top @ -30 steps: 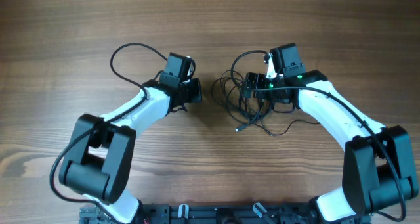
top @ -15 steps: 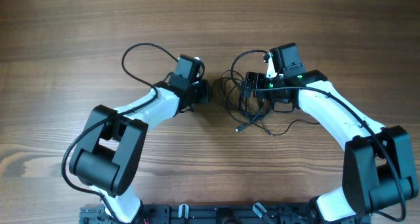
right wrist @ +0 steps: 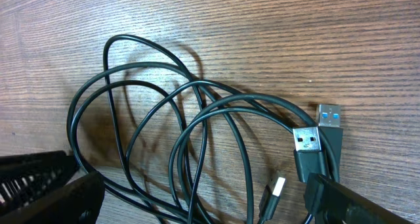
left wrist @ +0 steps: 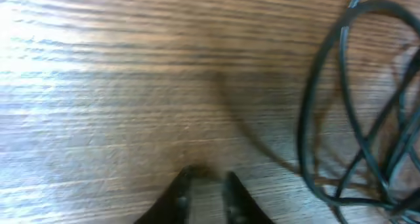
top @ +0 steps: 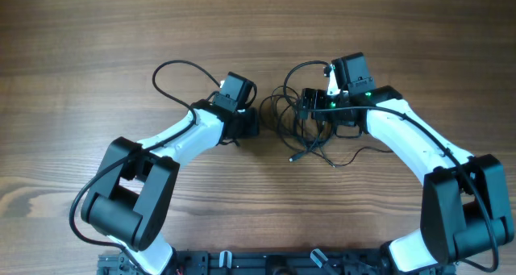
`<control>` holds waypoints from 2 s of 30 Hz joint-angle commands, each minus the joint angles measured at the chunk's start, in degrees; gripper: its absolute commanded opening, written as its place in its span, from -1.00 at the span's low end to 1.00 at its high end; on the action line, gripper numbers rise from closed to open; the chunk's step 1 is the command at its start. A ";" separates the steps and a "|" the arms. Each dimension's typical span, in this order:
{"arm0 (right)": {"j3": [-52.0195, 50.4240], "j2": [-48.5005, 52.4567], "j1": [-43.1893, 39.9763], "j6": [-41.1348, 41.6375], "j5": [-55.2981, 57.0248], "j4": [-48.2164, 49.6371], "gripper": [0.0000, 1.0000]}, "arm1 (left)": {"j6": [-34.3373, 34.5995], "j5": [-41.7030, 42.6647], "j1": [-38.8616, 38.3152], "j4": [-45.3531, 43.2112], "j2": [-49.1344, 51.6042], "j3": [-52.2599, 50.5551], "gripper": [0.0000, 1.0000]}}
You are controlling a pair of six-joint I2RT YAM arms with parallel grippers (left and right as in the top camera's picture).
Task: Untangle cables
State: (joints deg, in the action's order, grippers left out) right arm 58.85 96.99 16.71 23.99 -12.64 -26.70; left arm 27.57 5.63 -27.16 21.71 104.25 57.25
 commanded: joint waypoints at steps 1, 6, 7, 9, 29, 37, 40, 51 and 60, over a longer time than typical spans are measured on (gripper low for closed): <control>1.14 0.50 -0.09 2.23 -0.70 0.11 0.99 | 1.42 -1.16 0.04 0.63 -1.29 0.83 -0.17; 2.19 -0.42 -2.27 7.48 -8.98 1.03 0.99 | -3.54 6.58 1.97 2.67 -4.96 5.55 -0.13; 2.45 -0.87 -3.48 7.54 -11.28 1.29 0.99 | -3.54 8.72 2.32 2.91 -6.16 6.62 -0.11; 2.45 -1.57 -6.40 7.52 -14.21 2.21 0.81 | -3.41 10.01 2.16 1.92 -7.76 7.39 -0.08; -3.06 -1.53 -9.92 7.56 -9.57 -2.12 -0.09 | -3.13 3.32 -7.15 -5.49 4.50 7.26 -0.10; -3.06 -1.53 -9.92 7.69 -10.97 -0.94 -0.31 | -4.07 1.97 -6.78 -8.46 -1.49 7.37 -0.92; -3.08 -1.53 -9.79 7.50 -11.93 -1.53 -0.31 | -8.76 1.95 -5.62 -8.44 -12.35 7.37 -0.92; -3.08 -1.53 -5.29 10.69 -14.40 -0.09 0.73 | -18.34 1.75 0.70 -3.56 -35.74 7.37 -0.92; -3.08 -1.53 -1.88 10.71 -14.21 0.79 0.80 | -15.28 1.09 0.81 7.63 -25.42 7.37 -0.92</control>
State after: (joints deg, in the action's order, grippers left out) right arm 56.14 96.73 14.15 34.30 -26.15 -26.46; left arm 10.57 7.27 -26.61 28.40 75.16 64.51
